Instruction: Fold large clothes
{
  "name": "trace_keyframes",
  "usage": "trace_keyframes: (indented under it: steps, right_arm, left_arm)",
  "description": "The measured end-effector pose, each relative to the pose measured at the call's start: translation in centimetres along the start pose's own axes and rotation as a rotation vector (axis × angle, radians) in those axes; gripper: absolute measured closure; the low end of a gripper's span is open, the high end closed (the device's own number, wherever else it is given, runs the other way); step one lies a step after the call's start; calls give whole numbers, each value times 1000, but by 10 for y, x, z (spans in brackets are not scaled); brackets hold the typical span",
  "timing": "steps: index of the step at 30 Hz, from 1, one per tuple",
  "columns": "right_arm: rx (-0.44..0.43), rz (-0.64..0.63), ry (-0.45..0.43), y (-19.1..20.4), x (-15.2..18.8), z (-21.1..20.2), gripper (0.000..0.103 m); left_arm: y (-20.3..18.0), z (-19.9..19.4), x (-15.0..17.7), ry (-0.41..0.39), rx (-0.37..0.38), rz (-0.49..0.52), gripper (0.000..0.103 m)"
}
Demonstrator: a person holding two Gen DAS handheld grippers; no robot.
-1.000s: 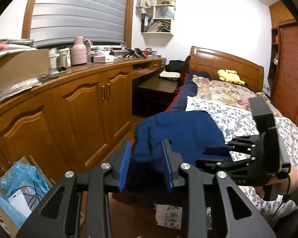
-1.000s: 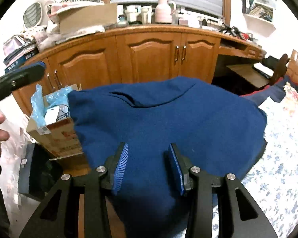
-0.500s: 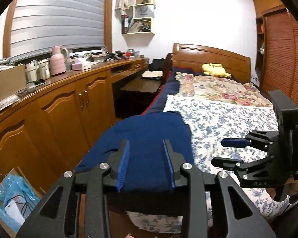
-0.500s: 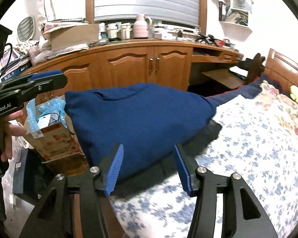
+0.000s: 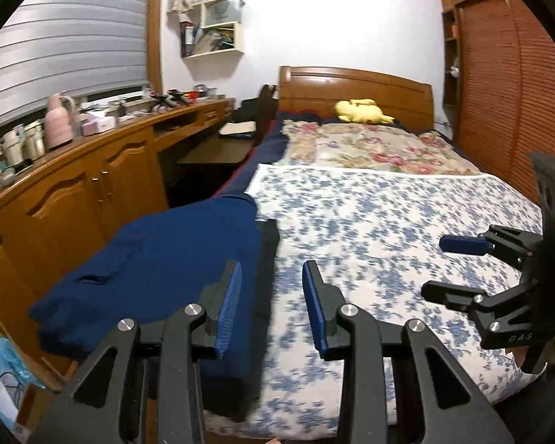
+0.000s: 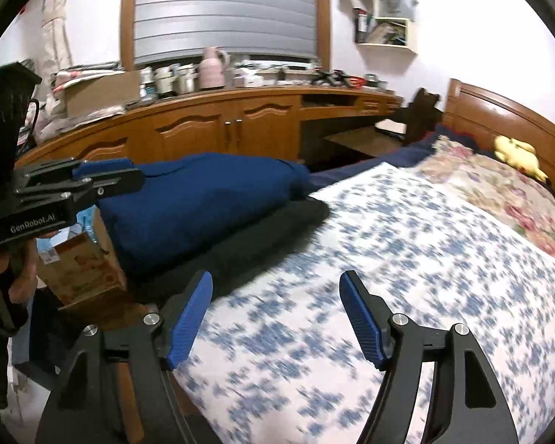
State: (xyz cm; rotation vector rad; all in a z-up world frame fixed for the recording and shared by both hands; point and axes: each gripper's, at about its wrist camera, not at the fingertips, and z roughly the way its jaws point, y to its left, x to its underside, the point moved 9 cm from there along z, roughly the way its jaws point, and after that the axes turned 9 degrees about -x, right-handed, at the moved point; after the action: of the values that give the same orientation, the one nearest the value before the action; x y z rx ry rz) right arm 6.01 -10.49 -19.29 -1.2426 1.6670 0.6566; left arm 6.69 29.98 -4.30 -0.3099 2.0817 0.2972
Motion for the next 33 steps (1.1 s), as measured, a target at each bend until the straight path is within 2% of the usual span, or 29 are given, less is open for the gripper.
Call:
trace_keyframes:
  steps: [8,16,22,33]
  right_arm:
    - [76,79,-22,-25,35,-54,26]
    - [172,141,-36,-41,67,-106,26]
    - [279,196,-44,-58,94,-143,26]
    - [388,330,-62,-81,136,-208,26]
  left_arm:
    - [-76,6,7,28,71,47,68]
    - [-134,13,15,59,65,65,68]
    - [-191,19,28,77,129,100,68]
    - [-294,7,49,88,227,185,68]
